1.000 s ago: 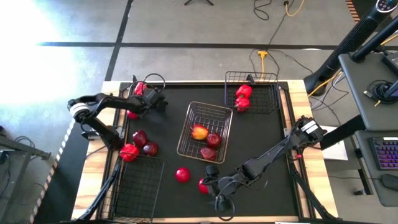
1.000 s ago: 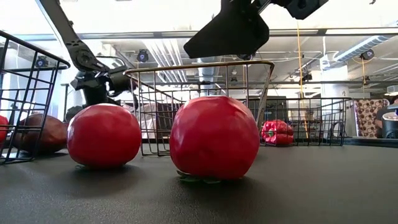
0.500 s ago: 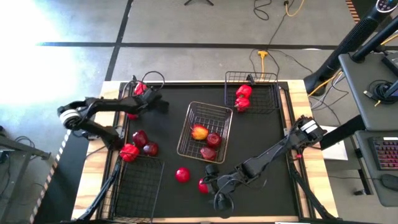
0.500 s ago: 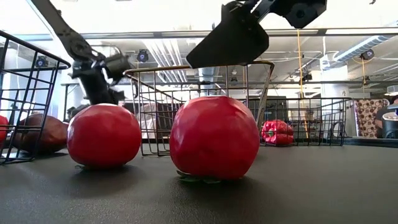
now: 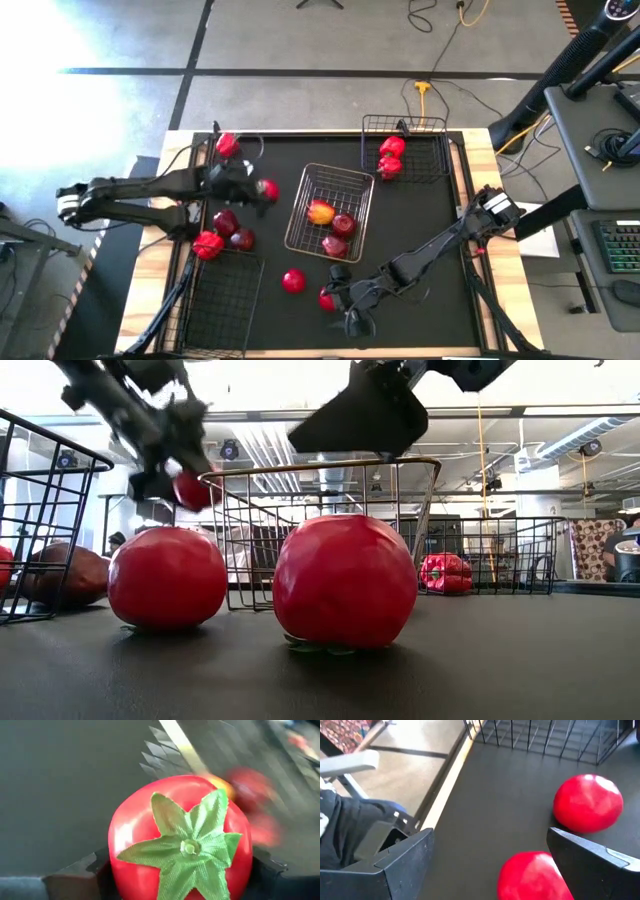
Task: Sort produce into baskets
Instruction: Put the red tomato into the bottom black wire basket
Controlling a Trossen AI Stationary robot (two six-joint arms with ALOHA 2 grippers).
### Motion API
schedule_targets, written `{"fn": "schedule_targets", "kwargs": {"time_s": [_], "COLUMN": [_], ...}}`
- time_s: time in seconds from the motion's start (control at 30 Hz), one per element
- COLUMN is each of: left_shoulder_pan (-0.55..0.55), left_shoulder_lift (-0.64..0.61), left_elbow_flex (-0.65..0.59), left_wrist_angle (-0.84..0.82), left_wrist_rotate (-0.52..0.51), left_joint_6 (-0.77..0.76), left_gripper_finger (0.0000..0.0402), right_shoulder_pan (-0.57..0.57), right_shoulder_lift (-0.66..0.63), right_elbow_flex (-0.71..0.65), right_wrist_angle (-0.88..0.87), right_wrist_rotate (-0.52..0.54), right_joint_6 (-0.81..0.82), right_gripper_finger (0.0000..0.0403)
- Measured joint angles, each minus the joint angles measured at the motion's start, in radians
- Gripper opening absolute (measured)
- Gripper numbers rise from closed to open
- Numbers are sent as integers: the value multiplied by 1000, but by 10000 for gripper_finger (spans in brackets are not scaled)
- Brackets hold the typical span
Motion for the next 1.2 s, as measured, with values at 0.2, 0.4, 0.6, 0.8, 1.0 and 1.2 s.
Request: {"fn": "schedule_targets", "kwargs": {"time_s": [0.2,0.4,0.6,0.8,1.0,1.2], "left_shoulder_pan": [-349,-659,-859,-947,-998,-1005], "left_shoulder_lift": [-22,34,128,240,357,458], "left_elbow_flex": [82,159,270,397,441,424], "left_wrist_angle": [-50,-54,-190,-400,-591,-626], "left_wrist_rotate": [15,-37,-88,-83,24,66], "left_joint_6": [-19,-159,-378,-563,-717,-717], "left_gripper_finger": [263,263,263,263,264,264], "right_shoulder_pan": [0,0,-1,-2,-2,-2], "right_shoulder_lift": [3,-1,-4,-4,-4,-4], "right_elbow_flex": [-11,-17,-17,-17,-23,-25], "right_wrist_angle": [72,-22,-56,-47,-45,-46], "right_wrist_rotate": [5,39,88,92,92,91], "right_joint_6": [-17,-11,-2,-18,-30,-42], "right_gripper_finger": [379,379,379,379,379,379]}}
